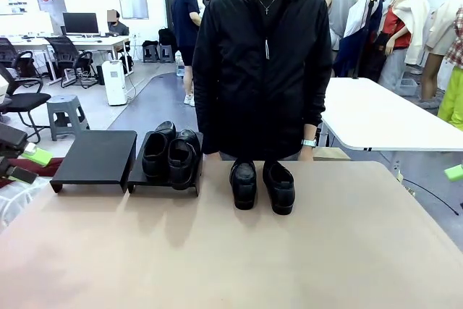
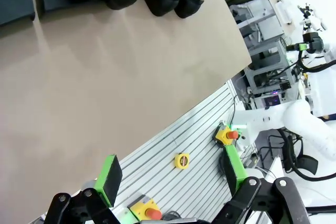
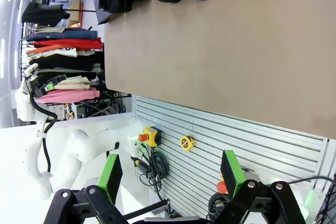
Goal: Organize the shoes by placing them on the stand.
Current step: Pick up one Shoe and place it in the middle of the table.
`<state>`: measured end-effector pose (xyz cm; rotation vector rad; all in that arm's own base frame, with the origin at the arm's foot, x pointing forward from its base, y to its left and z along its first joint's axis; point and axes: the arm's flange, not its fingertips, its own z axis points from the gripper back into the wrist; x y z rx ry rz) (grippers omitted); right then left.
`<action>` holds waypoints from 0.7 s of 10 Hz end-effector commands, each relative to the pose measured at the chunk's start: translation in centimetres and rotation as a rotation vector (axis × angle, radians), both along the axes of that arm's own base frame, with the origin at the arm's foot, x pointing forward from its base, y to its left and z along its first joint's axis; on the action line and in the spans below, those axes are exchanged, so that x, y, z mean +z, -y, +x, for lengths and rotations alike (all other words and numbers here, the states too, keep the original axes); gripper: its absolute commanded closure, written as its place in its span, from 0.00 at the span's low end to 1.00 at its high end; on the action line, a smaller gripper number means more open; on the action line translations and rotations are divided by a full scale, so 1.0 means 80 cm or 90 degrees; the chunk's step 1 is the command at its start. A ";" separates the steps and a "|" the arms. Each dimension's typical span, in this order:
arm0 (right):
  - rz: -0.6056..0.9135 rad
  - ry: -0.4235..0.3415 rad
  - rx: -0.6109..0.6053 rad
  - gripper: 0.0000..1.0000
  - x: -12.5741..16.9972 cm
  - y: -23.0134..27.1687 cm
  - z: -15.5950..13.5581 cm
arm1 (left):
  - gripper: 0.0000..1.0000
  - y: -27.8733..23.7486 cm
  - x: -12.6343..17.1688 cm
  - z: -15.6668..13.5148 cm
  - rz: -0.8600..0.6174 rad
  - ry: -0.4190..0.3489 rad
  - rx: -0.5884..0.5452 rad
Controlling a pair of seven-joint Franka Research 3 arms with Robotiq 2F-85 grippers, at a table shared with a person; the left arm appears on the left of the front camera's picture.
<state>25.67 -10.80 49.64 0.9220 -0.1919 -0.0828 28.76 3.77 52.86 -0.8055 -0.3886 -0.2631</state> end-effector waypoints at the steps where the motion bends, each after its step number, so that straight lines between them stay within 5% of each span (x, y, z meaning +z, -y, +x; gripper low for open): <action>1: 0.000 0.000 0.000 0.00 0.000 0.000 0.000 | 0.00 0.002 0.001 0.001 -0.013 0.004 -0.005; 4: -0.230 -0.044 0.142 0.00 0.076 -0.160 0.156 | 0.00 0.002 0.001 0.001 -0.013 0.004 -0.005; 7: -0.400 -0.145 0.169 0.00 0.070 -0.346 0.279 | 0.00 0.002 0.001 0.001 -0.013 0.004 -0.005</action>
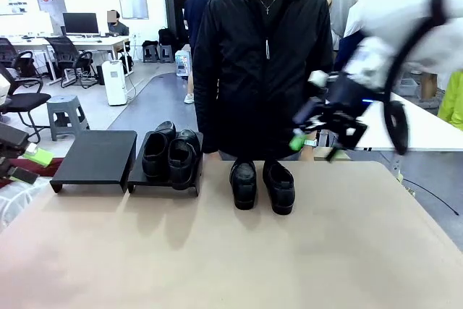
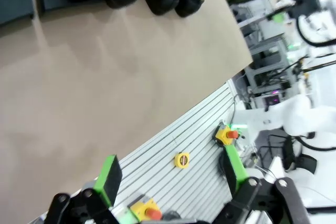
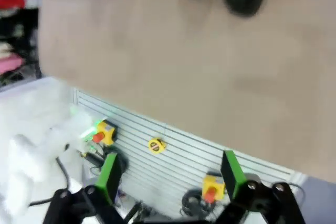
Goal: Organize the shoes by placing them on the stand.
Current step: Pick up one Shoe and place it in the middle of the table.
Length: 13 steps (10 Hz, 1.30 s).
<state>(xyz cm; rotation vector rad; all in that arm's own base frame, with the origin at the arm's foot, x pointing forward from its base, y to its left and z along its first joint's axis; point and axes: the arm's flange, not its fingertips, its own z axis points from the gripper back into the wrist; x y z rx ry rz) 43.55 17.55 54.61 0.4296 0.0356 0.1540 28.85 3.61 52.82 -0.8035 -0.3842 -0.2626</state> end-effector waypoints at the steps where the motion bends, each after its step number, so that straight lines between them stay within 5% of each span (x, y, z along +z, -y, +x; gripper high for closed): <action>1: -0.098 -0.041 -0.025 0.00 -0.005 -0.046 0.071 | 0.00 0.000 0.002 0.000 -0.015 0.006 -0.005; 3: -0.112 0.027 -0.143 0.00 -0.023 -0.076 0.070 | 0.00 0.000 0.002 0.000 -0.015 0.006 -0.005; 4: -0.079 -0.015 -0.033 0.00 -0.028 -0.071 0.068 | 0.00 0.000 0.002 0.000 -0.015 0.006 -0.005; 8: -0.093 -0.010 -0.055 0.00 -0.031 -0.079 0.076 | 0.00 0.000 0.002 0.000 -0.015 0.006 -0.005; 9: -0.147 -0.014 -0.039 0.00 -0.042 -0.108 0.120 | 0.00 0.000 0.002 0.000 -0.015 0.006 -0.005; 10: -0.152 0.046 0.025 0.00 -0.062 -0.128 0.160 | 0.00 0.000 0.002 0.000 -0.015 0.006 -0.005; 13: -0.169 0.036 -0.040 0.00 -0.121 -0.157 0.218 | 0.00 0.000 0.002 0.000 -0.015 0.006 -0.005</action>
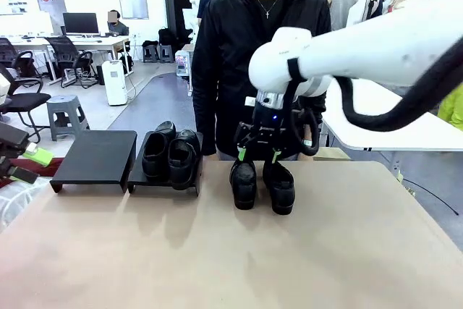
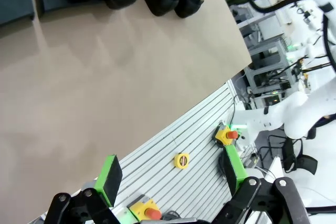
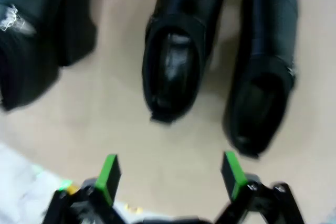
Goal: Organize the shoes by placing them on the stand.
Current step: Pick up one Shoe and place it in the middle of the table.
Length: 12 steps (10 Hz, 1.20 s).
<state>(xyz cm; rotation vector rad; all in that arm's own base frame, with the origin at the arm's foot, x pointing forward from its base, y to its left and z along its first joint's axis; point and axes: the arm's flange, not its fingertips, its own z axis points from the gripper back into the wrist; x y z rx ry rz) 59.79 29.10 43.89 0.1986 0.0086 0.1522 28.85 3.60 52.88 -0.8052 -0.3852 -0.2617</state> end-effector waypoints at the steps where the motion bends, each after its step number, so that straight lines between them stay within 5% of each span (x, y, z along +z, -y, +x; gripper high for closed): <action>1: -0.032 0.010 -0.043 0.00 0.003 -0.021 0.019 | 0.00 0.000 0.001 0.000 -0.014 0.006 -0.005; 5: -0.065 -0.014 -0.086 0.00 -0.059 -0.029 0.041 | 0.00 0.000 0.001 0.000 -0.014 0.006 -0.005; 10: -0.045 -0.011 -0.141 0.00 -0.091 -0.024 0.045 | 0.00 0.000 0.001 0.000 -0.014 0.006 -0.005; 11: -0.052 -0.012 -0.142 0.24 -0.090 -0.023 0.047 | 0.00 0.000 0.001 0.000 -0.014 0.006 -0.005; 12: -0.050 -0.013 -0.146 0.82 -0.092 -0.023 0.048 | 0.00 0.000 0.001 0.000 -0.014 0.006 -0.005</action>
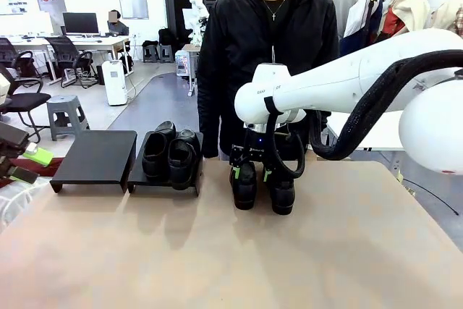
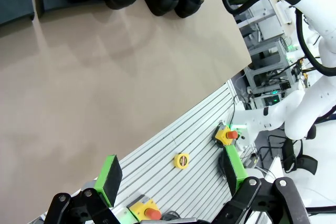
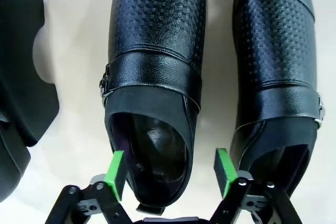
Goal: Organize the shoes by placing them on the stand.
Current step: Pick up one Shoe and place it in the middle of the table.
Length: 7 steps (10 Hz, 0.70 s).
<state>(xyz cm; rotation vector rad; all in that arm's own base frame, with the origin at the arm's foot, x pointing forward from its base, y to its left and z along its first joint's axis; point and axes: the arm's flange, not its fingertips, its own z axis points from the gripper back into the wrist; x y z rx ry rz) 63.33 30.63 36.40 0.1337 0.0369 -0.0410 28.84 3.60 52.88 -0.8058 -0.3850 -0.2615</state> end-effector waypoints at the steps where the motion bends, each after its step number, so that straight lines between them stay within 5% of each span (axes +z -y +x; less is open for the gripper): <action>1: -0.004 0.014 -0.030 1.00 0.001 -0.003 0.004 | 0.00 0.000 0.001 0.000 -0.014 0.006 -0.005; 7: 0.026 -0.008 -0.043 1.00 -0.009 0.002 0.007 | 0.00 0.000 0.001 0.000 -0.014 0.006 -0.005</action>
